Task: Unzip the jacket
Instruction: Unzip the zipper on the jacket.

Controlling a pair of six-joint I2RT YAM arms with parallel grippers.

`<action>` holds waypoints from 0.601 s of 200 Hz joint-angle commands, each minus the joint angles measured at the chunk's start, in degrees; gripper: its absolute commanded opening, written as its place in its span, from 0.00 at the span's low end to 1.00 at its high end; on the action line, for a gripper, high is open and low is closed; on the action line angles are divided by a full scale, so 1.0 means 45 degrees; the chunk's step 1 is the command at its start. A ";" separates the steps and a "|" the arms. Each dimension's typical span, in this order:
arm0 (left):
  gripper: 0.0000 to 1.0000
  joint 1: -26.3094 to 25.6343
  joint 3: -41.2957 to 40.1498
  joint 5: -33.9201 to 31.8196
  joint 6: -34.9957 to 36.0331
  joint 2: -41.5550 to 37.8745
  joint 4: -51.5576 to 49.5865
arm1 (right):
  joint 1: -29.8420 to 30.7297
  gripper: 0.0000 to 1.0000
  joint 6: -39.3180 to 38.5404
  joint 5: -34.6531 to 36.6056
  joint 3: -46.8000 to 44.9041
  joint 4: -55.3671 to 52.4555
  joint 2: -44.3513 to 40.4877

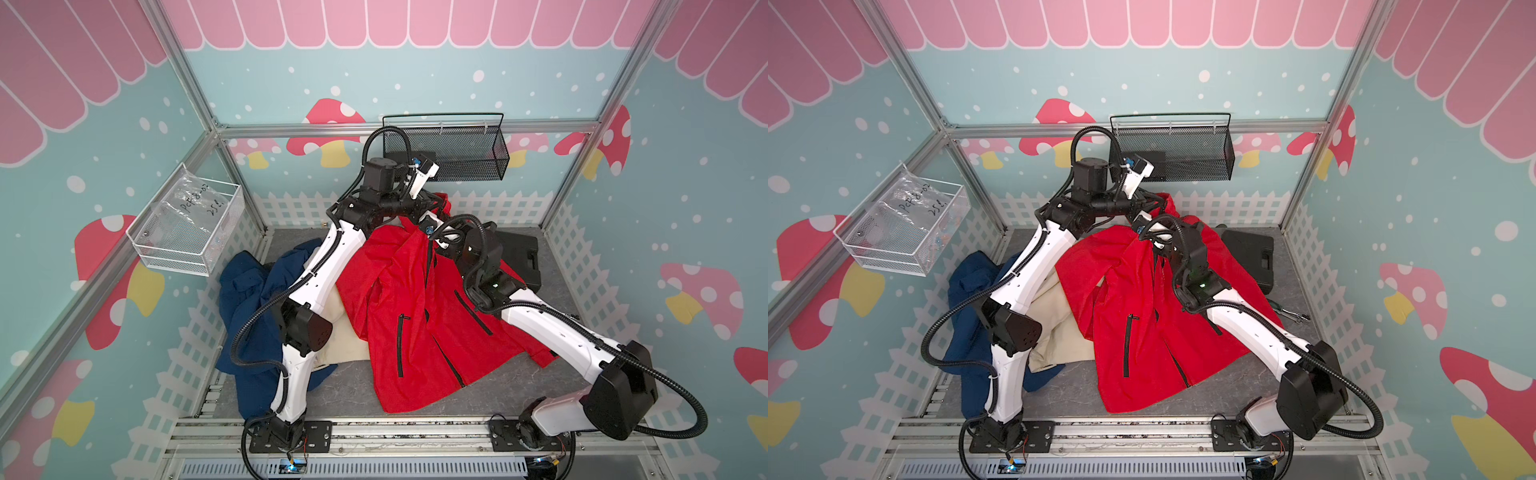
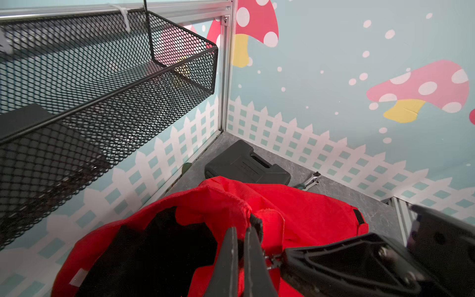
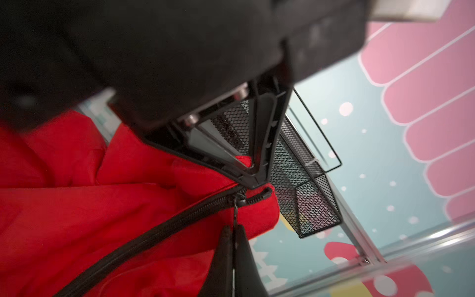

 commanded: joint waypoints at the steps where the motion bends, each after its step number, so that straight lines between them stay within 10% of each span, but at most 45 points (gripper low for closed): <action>1: 0.00 0.0106 -0.0583 -0.0893 0.0296 -0.1429 0.2714 | -0.0197 0.00 0.1015 -0.3832 0.0857 -0.2595 0.0035; 120: 0.00 -0.0056 0.0746 -0.0924 0.0187 -0.1203 0.0968 | -0.1563 0.00 0.2240 -0.8037 0.2519 -0.2427 0.0757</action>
